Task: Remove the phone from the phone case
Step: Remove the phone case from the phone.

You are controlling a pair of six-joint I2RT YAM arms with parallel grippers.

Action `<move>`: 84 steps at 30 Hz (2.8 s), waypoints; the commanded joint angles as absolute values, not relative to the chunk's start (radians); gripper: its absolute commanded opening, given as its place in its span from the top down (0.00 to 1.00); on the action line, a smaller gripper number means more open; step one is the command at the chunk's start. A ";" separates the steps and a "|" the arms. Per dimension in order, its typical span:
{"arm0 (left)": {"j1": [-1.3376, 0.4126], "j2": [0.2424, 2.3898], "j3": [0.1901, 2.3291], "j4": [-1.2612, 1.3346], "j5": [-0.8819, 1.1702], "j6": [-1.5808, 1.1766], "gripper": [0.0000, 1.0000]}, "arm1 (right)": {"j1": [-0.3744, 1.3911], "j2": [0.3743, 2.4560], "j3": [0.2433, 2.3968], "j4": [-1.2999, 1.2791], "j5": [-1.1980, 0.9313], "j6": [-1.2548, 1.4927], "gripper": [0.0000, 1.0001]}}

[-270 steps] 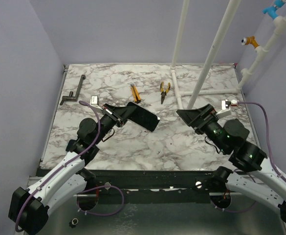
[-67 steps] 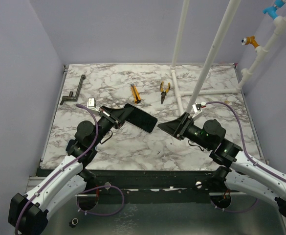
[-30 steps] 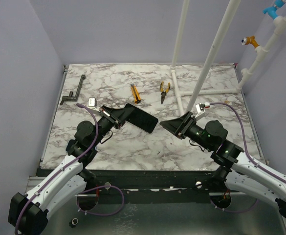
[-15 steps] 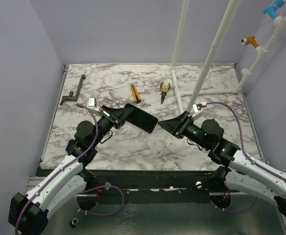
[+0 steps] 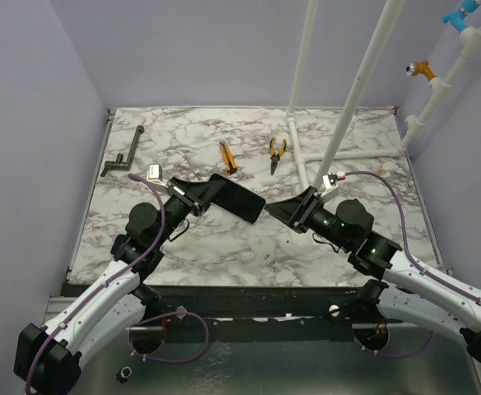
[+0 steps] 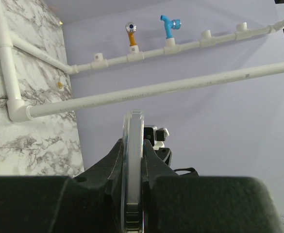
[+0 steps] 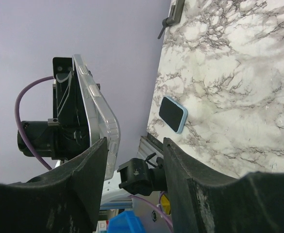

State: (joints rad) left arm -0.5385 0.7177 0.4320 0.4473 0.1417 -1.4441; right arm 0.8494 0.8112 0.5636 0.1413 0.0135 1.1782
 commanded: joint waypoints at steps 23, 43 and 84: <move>-0.543 0.766 0.424 0.615 0.206 -1.541 1.00 | 0.851 0.972 0.483 0.645 -0.156 1.334 0.48; -0.543 0.792 0.403 0.626 0.212 -1.526 1.00 | 0.851 0.990 0.460 0.718 -0.181 1.343 0.60; -0.542 0.572 0.605 -0.142 -0.219 -1.031 0.01 | 0.851 0.686 0.499 0.146 0.060 1.180 1.00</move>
